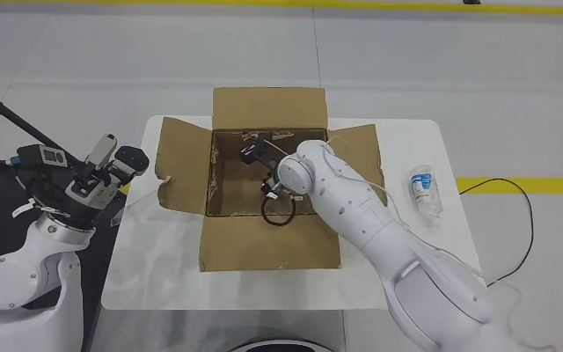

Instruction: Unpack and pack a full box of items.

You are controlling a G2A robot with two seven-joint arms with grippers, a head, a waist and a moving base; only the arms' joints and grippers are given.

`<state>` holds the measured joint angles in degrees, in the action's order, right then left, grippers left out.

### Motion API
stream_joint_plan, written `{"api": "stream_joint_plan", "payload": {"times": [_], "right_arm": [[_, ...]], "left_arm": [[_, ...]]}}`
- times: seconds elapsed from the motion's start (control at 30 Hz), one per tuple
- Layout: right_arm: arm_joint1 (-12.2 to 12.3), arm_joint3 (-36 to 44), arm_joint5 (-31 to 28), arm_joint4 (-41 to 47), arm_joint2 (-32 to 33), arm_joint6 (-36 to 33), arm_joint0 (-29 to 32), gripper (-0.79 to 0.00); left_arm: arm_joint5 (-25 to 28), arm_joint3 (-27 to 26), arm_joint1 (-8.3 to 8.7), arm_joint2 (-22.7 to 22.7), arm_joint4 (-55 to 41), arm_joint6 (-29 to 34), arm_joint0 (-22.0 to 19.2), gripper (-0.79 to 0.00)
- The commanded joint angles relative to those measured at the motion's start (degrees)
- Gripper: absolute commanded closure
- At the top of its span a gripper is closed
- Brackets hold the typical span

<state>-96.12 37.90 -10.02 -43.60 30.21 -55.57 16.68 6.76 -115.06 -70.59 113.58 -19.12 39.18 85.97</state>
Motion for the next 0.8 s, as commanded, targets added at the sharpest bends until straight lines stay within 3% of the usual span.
{"api": "stream_joint_plan", "payload": {"times": [0.0, 0.77], "right_arm": [[-0.50, -1.22, -0.09, -0.02, -0.15, 0.50, -0.25, -0.336], [-3.48, -6.93, -0.73, -2.22, 0.28, 3.57, -1.55, -0.348]], "left_arm": [[0.00, 0.00, 0.00, 0.00, 0.00, 0.00, 0.00, -0.785], [0.00, 0.00, 0.00, 0.00, 0.00, 0.00, 0.00, -0.785]]}}
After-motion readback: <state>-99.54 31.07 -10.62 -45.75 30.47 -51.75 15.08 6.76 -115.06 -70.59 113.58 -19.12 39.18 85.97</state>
